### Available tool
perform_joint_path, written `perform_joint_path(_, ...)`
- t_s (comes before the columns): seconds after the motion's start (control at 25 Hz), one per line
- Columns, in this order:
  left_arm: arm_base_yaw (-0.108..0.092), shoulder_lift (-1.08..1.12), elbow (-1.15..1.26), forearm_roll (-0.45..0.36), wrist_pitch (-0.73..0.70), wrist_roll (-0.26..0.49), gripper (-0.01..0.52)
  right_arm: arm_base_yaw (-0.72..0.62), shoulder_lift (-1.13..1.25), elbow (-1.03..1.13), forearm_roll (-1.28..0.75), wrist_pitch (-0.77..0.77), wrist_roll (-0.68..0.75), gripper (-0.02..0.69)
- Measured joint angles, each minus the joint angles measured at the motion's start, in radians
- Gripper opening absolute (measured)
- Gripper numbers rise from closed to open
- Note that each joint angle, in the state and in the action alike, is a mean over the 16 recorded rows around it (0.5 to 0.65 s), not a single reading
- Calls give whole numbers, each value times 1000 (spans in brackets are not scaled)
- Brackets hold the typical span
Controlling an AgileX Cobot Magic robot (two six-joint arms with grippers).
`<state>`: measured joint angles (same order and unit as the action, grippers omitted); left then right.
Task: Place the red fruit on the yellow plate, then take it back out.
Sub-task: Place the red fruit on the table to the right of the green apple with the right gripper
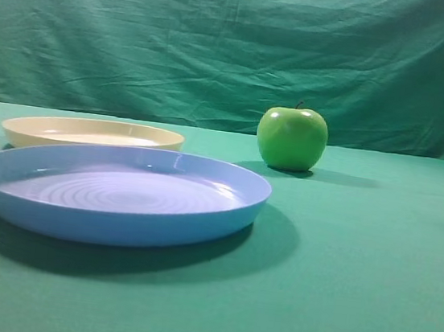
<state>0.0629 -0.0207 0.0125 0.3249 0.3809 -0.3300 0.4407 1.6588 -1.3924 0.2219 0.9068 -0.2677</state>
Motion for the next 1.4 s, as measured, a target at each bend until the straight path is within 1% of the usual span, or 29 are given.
perform_joint_path(0.2, 0, 0, 0, 0, 0, 0, 0, -29, -99, 307, -7, -179, 8, 203)
perform_joint_path(0.36, 0, 0, 0, 0, 0, 0, 0, -46, -132, 493, -13, -311, 15, 203)
perform_joint_path(0.56, 0, 0, 0, 0, 0, 0, 0, -65, -128, 624, -19, -428, 24, 203)
perform_joint_path(0.68, 0, 0, 0, 0, 0, 0, 0, -72, -118, 661, -22, -473, 28, 221)
perform_joint_path(0.84, 0, 0, 0, 0, 0, 0, 0, -75, -106, 680, -26, -506, 30, 285)
perform_joint_path(1.08, 0, 0, 0, 0, 0, 0, 0, -78, -92, 683, -30, -513, 32, 415)
perform_joint_path(1.24, 0, 0, 0, 0, 0, 0, 0, -89, -102, 674, -36, -489, 34, 501)
perform_joint_path(1.32, 0, 0, 0, 0, 0, 0, 0, -99, -117, 659, -39, -464, 38, 532)
perform_joint_path(1.4, 0, 0, 0, 0, 0, 0, 0, -111, -138, 636, -42, -432, 42, 543)
